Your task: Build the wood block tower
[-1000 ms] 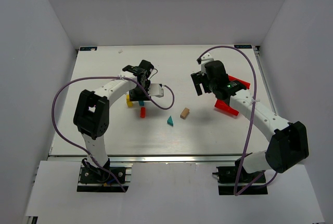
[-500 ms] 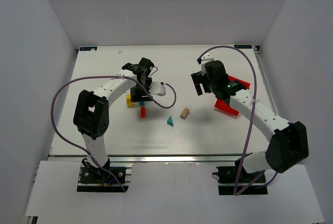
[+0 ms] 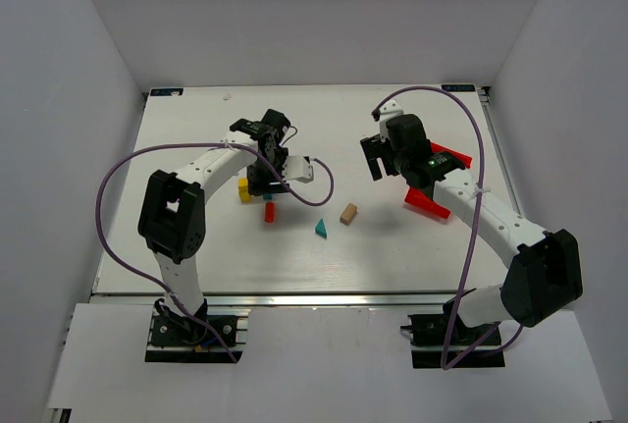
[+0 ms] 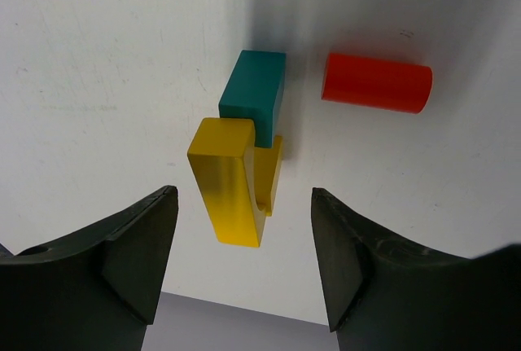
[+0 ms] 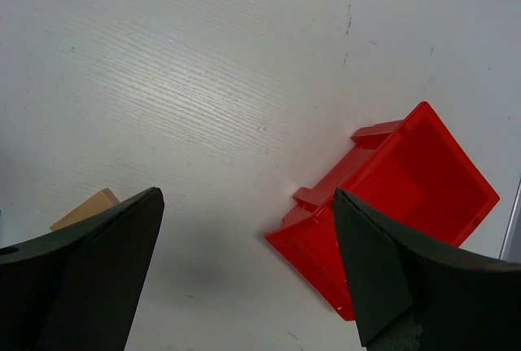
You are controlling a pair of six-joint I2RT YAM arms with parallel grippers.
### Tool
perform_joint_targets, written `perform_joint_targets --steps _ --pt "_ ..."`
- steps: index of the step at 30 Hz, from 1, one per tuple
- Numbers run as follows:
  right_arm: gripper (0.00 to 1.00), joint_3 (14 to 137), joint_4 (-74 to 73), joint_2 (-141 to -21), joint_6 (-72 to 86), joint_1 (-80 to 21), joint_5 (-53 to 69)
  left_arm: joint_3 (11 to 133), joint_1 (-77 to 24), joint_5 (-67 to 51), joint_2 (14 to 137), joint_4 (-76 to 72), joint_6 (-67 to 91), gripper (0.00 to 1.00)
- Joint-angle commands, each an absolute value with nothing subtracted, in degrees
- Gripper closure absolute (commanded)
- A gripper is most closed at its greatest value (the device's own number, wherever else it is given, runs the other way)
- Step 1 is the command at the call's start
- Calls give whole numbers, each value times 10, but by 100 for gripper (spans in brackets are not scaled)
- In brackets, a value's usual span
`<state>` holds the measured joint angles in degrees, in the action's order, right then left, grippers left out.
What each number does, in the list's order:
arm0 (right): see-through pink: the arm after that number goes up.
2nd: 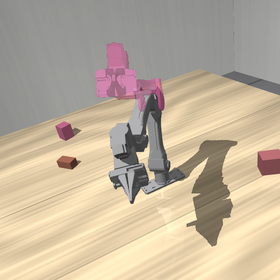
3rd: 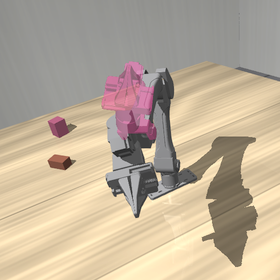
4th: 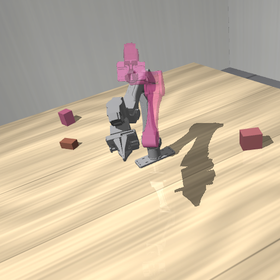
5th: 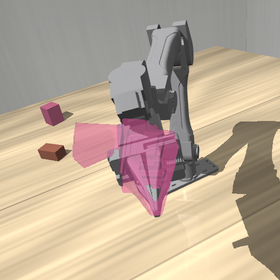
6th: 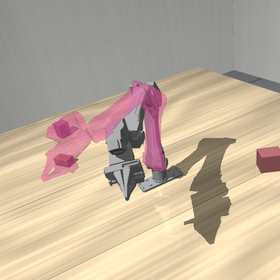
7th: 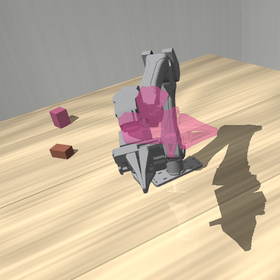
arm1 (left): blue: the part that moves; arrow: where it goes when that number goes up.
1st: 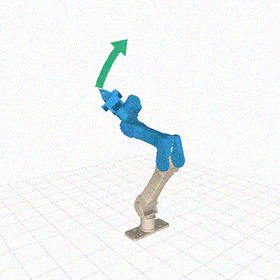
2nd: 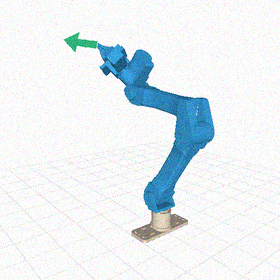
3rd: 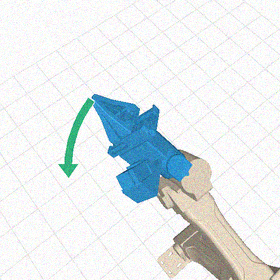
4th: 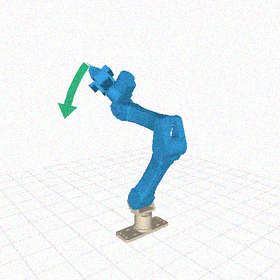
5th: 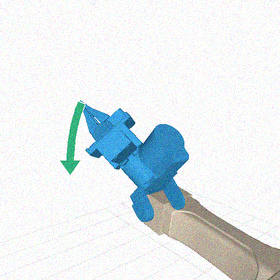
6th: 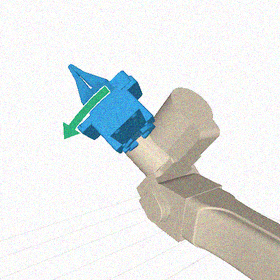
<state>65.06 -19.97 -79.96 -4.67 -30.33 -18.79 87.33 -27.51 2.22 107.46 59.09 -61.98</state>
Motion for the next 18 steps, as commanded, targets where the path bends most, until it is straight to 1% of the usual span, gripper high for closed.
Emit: perform_joint_targets --steps 1,4,18 --pt "11 668 -195 -783 -42 -300 -192 888 -278 1 1056 605 -628 24" --pt "11 672 -200 -784 -42 -300 -196 886 -279 -19 1053 610 -629 23" --pt "11 670 -200 -783 -40 -300 -196 881 -279 -25 1049 613 -628 24"
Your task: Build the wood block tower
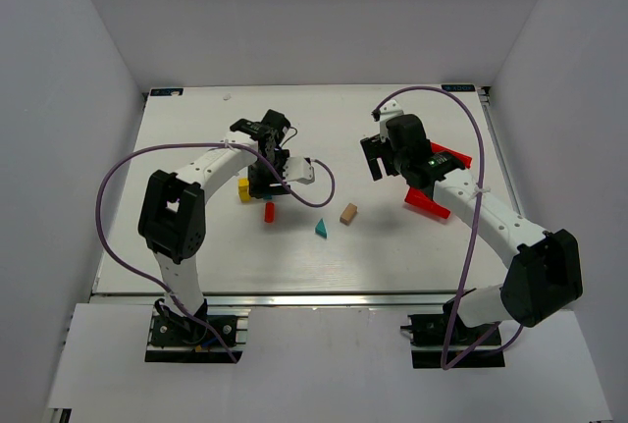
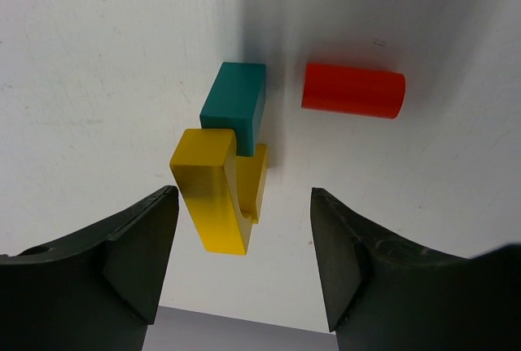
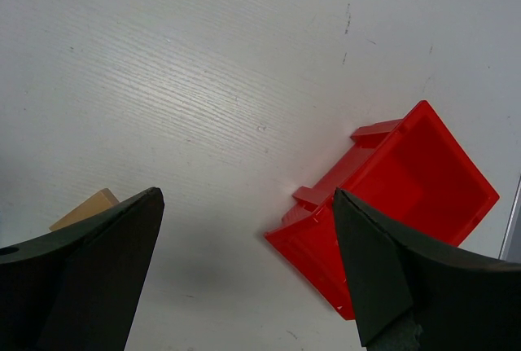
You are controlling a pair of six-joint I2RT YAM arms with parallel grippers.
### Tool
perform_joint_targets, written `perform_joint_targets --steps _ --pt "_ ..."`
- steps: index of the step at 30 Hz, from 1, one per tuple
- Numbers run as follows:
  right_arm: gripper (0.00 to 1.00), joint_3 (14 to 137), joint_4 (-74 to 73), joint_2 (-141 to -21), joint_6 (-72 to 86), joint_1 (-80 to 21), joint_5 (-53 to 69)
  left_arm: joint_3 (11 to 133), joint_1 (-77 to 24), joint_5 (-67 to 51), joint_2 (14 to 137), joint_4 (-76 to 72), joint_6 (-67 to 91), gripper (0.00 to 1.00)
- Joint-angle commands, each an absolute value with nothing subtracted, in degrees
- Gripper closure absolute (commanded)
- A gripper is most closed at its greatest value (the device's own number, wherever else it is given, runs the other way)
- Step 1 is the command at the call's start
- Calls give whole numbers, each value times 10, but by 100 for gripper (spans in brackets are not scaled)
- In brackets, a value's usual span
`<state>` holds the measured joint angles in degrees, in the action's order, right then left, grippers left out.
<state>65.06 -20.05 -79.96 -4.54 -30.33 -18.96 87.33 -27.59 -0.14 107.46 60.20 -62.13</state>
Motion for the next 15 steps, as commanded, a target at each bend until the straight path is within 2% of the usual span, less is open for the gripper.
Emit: perform_joint_targets --steps 1,15 --pt "11 670 -200 -783 -41 -300 -196 880 -279 -25 1048 613 -628 24" --pt "11 671 -203 -783 -39 -300 -203 870 -279 -31 1038 613 -630 25"
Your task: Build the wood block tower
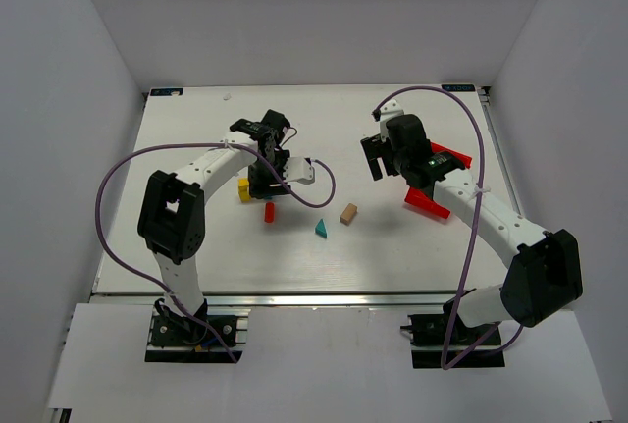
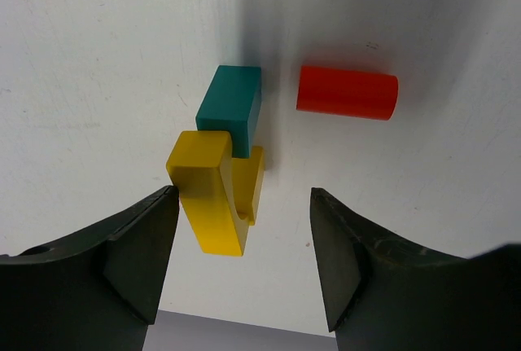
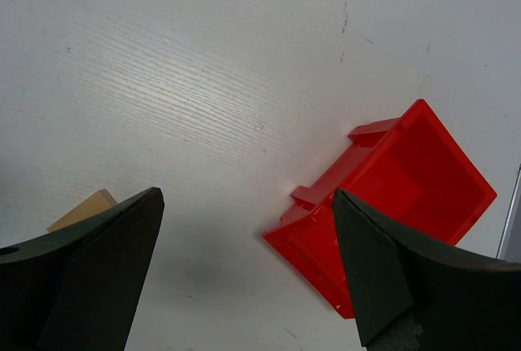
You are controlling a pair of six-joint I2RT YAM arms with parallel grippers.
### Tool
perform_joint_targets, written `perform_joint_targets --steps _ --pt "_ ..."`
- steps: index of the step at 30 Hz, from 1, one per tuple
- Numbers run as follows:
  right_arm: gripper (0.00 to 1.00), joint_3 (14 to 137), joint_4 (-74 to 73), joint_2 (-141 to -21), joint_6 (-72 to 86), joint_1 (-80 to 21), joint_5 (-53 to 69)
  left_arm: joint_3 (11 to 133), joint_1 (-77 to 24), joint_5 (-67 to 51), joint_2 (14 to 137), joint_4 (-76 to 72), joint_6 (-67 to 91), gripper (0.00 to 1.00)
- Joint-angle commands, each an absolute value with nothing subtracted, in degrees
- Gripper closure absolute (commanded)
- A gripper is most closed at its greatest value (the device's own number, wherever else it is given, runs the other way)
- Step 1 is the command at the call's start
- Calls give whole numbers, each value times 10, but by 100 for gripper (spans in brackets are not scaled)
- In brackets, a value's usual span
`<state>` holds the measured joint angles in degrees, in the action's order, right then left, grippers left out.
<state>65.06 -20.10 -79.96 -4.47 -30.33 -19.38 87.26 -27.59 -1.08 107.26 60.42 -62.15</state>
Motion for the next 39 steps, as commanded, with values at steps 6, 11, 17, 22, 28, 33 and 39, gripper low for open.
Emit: perform_joint_targets --steps 6,11,17,22,28,33,39 --pt "11 670 -203 -781 -38 -301 -203 861 -279 -37 1025 614 -631 25" --pt "11 671 -204 -780 -37 -301 -201 854 -279 -42 1020 614 -632 25" --pt "11 671 -205 -780 -36 -301 -200 856 -279 -58 1013 625 -636 24" --pt "11 673 -205 -781 -36 -301 -199 873 -267 -57 1015 613 -629 22" --pt "11 672 -206 -783 -36 -301 -201 892 -262 -66 1018 612 -629 17" --pt "11 669 -206 -784 -39 -301 -205 918 -250 -91 1031 626 -632 12" --pt "11 667 -205 -783 -42 -300 -210 954 -233 -132 1054 656 -652 2"
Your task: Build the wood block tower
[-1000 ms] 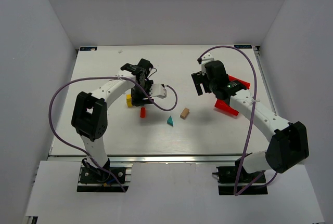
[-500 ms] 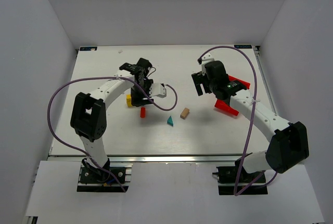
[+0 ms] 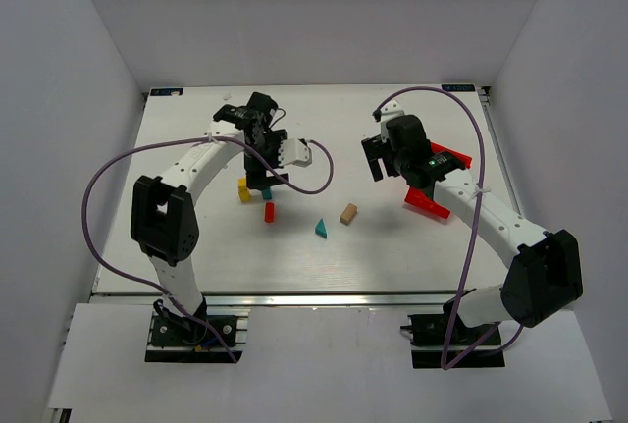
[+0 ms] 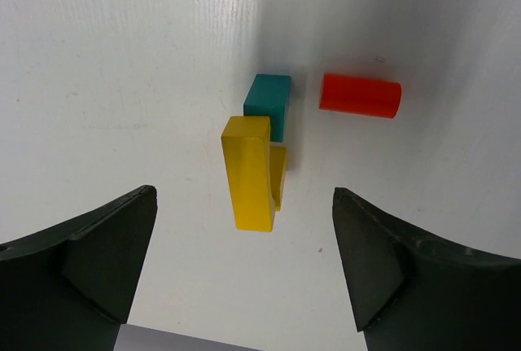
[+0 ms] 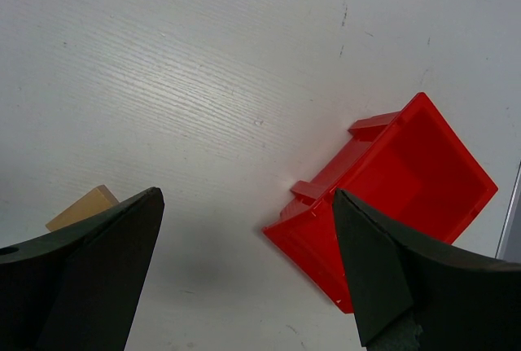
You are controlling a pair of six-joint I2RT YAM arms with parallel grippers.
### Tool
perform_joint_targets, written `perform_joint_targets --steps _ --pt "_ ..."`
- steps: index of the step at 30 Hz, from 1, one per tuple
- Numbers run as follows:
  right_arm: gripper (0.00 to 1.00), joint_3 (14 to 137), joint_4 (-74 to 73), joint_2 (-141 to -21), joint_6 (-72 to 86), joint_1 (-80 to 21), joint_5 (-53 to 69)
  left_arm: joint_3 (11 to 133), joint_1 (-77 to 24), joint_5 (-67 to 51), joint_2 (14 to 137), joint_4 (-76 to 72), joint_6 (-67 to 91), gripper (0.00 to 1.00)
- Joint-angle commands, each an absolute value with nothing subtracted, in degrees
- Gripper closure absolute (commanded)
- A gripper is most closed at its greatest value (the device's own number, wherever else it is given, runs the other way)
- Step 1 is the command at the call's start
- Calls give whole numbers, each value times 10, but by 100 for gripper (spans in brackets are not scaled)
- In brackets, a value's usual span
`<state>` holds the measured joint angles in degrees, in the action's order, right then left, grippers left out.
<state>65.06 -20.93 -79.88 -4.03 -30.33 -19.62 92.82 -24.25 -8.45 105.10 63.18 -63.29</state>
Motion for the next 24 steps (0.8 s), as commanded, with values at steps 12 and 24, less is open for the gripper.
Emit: perform_joint_targets --steps 12,24 --pt "11 667 -208 -780 -45 -301 -209 969 -207 -199 1075 703 -704 2" --pt "11 668 -208 -780 -47 -300 -211 949 -209 -168 1095 663 -683 2"
